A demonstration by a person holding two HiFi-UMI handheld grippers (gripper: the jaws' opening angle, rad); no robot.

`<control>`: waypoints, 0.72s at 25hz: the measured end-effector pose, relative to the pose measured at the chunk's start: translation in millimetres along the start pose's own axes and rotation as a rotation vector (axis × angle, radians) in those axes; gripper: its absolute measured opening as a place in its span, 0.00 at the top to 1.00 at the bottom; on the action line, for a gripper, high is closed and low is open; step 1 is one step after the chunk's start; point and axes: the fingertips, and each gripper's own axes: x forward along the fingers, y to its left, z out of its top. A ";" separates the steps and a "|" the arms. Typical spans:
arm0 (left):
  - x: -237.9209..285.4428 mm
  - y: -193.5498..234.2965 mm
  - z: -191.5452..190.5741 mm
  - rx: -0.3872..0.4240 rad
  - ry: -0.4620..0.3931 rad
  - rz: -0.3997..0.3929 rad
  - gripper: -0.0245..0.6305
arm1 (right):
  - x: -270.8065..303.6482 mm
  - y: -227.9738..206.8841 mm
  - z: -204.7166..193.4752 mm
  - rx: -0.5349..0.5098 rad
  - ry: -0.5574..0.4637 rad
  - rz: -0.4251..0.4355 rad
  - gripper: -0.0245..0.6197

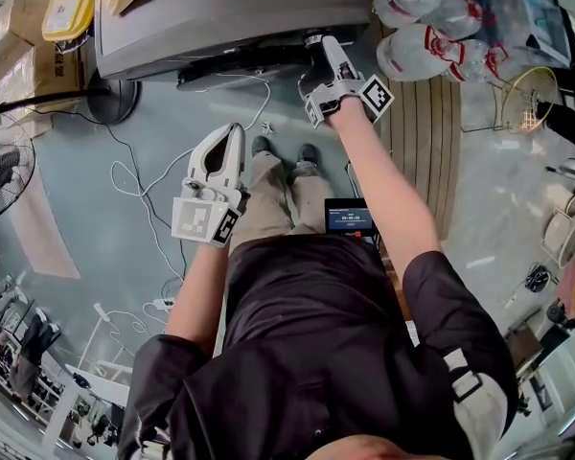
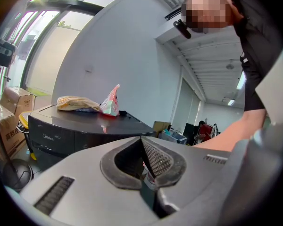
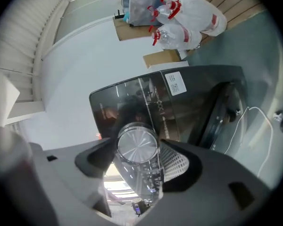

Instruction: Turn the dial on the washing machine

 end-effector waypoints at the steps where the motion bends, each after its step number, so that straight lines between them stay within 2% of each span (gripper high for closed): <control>1: -0.4 0.3 -0.7 -0.002 0.000 0.002 0.97 | 0.6 0.3 -0.3 0.002 -0.003 0.002 0.50; 11: -3.7 -9.5 -3.5 -0.006 0.001 -0.016 0.97 | 3.2 2.1 1.4 -0.006 -0.039 0.013 0.51; 18: -6.1 -18.9 -2.6 -0.008 -0.003 -0.029 0.97 | 0.0 3.6 5.1 -0.129 -0.055 -0.036 0.53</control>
